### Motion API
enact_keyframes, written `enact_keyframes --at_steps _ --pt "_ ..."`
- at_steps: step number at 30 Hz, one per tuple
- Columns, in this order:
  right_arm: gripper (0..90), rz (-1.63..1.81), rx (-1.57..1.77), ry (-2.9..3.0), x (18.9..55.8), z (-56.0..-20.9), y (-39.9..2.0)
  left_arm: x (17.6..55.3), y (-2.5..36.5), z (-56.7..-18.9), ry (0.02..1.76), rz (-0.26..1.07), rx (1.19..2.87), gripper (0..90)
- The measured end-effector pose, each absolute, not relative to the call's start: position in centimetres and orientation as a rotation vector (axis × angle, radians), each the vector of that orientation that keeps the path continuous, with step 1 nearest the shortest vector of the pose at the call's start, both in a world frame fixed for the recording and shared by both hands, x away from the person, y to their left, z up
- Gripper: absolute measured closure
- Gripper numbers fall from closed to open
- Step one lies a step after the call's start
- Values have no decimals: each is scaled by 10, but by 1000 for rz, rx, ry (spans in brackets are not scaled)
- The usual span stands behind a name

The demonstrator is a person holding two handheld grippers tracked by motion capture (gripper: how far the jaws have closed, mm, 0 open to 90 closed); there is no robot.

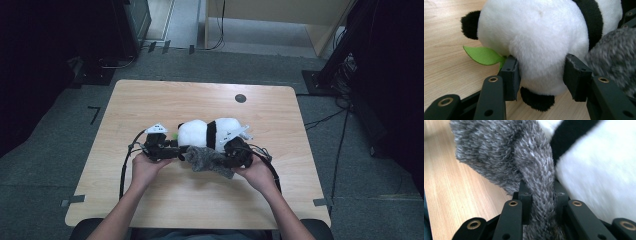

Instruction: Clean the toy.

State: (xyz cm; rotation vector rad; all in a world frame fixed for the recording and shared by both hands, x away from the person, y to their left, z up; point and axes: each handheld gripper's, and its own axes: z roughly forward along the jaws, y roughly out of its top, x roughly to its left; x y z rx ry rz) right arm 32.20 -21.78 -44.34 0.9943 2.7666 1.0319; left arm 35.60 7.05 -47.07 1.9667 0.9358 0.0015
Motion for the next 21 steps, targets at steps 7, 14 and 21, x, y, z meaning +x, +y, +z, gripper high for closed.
enact_keyframes --at_steps 7,14,21 --pt "758 1034 1068 2721 318 -440 -241 357 71 -471 938 -11 1958 523" --pt "755 1032 1127 2697 316 -440 -261 358 72 -472 936 -19 1958 529" --pt "754 1013 1184 2670 312 -441 -281 358 72 -472 934 -17 1961 532"
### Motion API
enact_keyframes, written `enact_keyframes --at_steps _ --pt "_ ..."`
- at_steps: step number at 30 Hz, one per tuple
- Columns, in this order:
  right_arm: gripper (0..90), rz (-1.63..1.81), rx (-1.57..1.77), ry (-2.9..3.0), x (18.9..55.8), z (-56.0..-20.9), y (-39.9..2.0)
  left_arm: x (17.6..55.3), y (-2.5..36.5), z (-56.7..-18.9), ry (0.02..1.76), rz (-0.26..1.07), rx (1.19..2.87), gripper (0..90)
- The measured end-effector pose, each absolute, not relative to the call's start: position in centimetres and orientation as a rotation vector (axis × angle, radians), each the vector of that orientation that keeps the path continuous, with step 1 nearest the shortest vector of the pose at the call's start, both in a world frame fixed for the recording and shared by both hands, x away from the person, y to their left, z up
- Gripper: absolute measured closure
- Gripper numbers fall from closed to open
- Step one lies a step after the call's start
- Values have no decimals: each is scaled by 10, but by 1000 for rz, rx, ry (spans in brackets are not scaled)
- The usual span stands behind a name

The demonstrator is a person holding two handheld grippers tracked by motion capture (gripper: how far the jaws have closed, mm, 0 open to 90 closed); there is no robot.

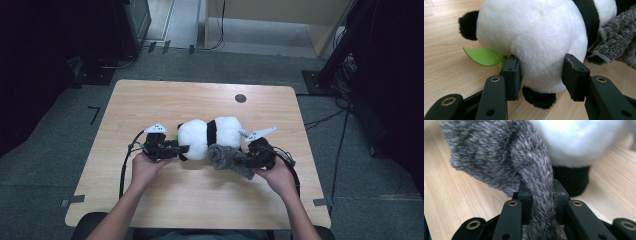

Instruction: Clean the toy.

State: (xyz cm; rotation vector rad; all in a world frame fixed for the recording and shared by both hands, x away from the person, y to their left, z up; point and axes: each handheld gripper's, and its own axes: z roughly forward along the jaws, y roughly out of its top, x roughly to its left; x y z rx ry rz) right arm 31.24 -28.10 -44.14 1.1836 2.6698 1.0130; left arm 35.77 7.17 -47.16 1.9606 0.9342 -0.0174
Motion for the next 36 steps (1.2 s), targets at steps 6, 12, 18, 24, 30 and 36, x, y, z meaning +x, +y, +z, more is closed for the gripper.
enact_keyframes --at_steps 6,12,18,24,30,36 --pt "754 998 1239 2629 313 -442 -298 357 72 -472 934 -17 1959 533" --pt "754 1005 1272 2594 318 -445 -308 357 72 -472 933 -16 1959 536" --pt "755 1011 1333 2526 321 -444 -323 357 72 -472 932 -16 1959 540" --pt "756 1028 1459 2419 329 -446 -336 356 72 -473 931 -15 1956 541" --pt "757 1024 1615 2227 335 -440 -349 355 72 -473 932 -13 1955 541" --pt "760 1134 1591 2198 338 -434 -339 352 71 -473 933 -7 1963 541"
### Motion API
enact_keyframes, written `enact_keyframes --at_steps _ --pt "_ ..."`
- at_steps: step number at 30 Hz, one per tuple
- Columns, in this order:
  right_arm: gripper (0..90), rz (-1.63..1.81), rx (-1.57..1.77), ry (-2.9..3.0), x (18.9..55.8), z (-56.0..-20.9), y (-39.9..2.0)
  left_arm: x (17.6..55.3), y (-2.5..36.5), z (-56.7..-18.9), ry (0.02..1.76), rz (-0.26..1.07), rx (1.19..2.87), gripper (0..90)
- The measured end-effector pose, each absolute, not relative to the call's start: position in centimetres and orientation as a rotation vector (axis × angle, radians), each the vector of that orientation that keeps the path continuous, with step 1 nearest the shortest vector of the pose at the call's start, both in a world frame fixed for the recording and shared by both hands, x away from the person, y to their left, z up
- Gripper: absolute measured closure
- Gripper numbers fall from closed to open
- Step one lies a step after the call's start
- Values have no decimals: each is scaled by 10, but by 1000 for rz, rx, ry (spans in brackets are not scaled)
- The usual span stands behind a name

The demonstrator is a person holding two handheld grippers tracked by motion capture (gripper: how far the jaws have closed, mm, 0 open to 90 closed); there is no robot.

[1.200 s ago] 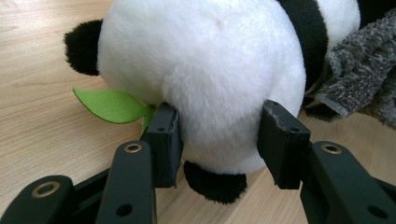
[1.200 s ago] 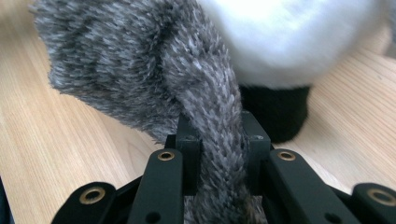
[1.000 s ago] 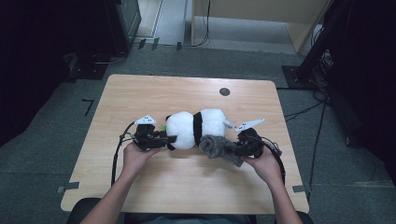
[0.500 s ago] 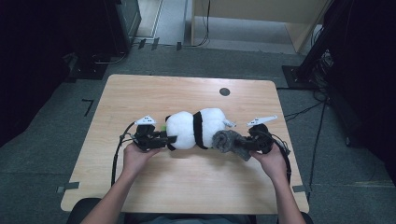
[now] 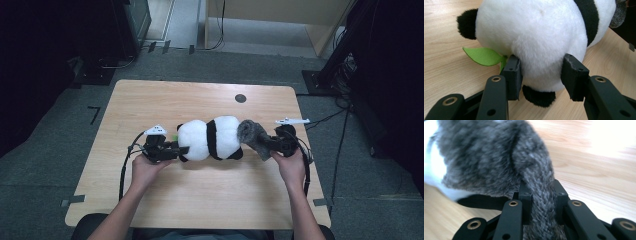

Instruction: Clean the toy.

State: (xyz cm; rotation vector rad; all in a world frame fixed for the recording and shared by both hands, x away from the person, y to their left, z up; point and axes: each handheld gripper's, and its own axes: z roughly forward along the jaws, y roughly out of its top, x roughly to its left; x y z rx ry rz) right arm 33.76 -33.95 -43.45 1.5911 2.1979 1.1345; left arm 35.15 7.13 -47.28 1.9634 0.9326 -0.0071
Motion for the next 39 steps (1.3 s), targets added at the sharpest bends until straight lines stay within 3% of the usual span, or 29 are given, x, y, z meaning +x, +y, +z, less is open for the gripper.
enact_keyframes --at_steps 4,8,16,20,27,34,39 --pt "761 1158 1523 2269 342 -438 -318 352 72 -474 928 -8 1959 525" --pt "761 1107 1497 2291 345 -442 -309 355 74 -474 896 -6 1973 403" --pt "760 1110 1494 2299 349 -443 -315 366 84 -461 874 15 1960 264" --pt "760 1096 1482 2305 350 -442 -316 375 88 -456 847 39 1947 236" --pt "758 1082 1444 2331 355 -441 -316 393 91 -453 759 67 1970 263" --pt "758 1083 1431 2343 357 -444 -316 411 86 -458 681 8 1987 262" --pt "763 1079 1414 2366 358 -446 -313 415 74 -470 595 3 2032 123"
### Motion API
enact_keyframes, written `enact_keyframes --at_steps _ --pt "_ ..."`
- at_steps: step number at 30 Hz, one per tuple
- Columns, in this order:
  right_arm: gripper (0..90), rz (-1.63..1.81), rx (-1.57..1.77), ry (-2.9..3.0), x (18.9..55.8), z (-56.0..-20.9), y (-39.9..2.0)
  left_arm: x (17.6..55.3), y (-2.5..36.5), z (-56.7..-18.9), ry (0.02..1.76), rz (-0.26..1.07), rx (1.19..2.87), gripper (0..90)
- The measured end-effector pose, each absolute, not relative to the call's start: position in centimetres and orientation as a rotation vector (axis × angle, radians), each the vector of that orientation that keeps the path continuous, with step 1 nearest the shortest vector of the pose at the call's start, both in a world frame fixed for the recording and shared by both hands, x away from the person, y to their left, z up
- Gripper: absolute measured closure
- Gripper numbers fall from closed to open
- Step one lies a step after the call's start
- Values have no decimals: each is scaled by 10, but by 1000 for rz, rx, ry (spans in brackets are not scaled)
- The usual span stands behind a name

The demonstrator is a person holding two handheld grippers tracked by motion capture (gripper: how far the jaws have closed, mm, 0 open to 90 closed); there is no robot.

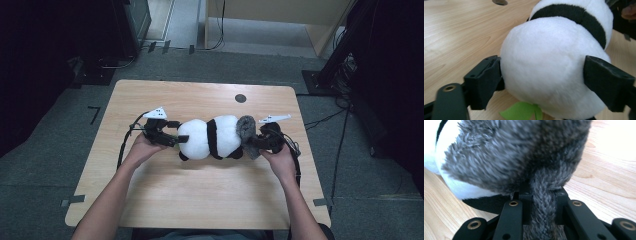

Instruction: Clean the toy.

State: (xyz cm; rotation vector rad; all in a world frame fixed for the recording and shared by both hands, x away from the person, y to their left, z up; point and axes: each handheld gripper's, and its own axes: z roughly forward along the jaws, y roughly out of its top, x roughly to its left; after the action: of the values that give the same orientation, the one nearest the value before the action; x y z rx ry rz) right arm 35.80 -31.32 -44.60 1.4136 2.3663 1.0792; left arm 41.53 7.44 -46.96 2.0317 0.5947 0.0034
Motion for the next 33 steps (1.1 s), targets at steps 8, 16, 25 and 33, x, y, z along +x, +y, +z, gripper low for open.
enact_keyframes --at_steps 8,16,25,33 --pt "778 1069 1335 2393 357 -445 -304 412 65 -480 515 -20 2090 0" --pt "786 1079 1332 2382 363 -445 -298 407 57 -484 454 -38 2114 0" --pt "787 1082 1348 2335 369 -443 -297 399 58 -472 436 -35 2145 340" --pt "774 1105 1358 2237 359 -422 -316 391 63 -460 507 -56 2083 517"
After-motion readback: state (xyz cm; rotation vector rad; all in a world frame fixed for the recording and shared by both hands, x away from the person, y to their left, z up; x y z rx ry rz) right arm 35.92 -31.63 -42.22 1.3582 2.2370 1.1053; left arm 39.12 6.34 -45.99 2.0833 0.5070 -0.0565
